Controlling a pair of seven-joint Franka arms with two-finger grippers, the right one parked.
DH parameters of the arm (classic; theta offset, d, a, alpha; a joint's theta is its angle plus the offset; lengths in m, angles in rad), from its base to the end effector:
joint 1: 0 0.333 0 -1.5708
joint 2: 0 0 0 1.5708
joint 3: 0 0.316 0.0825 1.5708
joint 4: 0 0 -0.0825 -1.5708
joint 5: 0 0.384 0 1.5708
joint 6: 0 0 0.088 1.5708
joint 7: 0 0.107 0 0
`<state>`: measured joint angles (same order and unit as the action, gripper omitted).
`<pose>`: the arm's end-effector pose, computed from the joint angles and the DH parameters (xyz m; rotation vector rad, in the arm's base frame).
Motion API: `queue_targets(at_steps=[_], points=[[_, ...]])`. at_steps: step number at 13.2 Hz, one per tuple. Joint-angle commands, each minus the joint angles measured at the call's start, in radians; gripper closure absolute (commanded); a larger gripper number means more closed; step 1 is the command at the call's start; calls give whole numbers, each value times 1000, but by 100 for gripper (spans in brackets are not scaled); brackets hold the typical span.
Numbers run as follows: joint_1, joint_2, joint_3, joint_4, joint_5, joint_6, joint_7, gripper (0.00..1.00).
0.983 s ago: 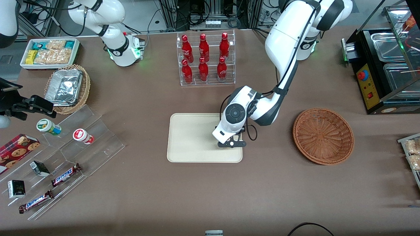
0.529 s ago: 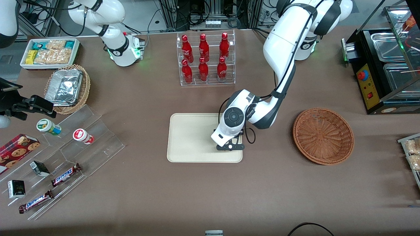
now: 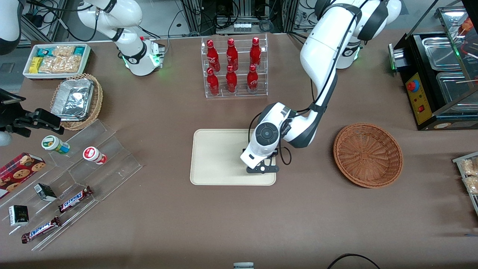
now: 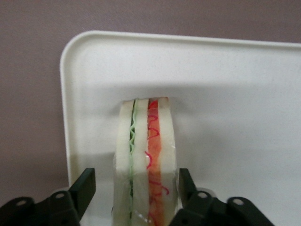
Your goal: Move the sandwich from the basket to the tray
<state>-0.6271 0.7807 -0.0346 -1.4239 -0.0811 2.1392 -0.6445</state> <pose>0.5689 -0.4417 0.2264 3.1035 0.0589 -0.1668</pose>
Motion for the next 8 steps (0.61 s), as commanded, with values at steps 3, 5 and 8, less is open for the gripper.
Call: queue_targets(at_steps=[3, 5, 8], points=[[16, -200, 88, -16, 1, -232, -35, 0], [33, -279, 149, -35, 1, -297, -27, 0], [70, -407, 222, -140, 17, -297, -23, 0]])
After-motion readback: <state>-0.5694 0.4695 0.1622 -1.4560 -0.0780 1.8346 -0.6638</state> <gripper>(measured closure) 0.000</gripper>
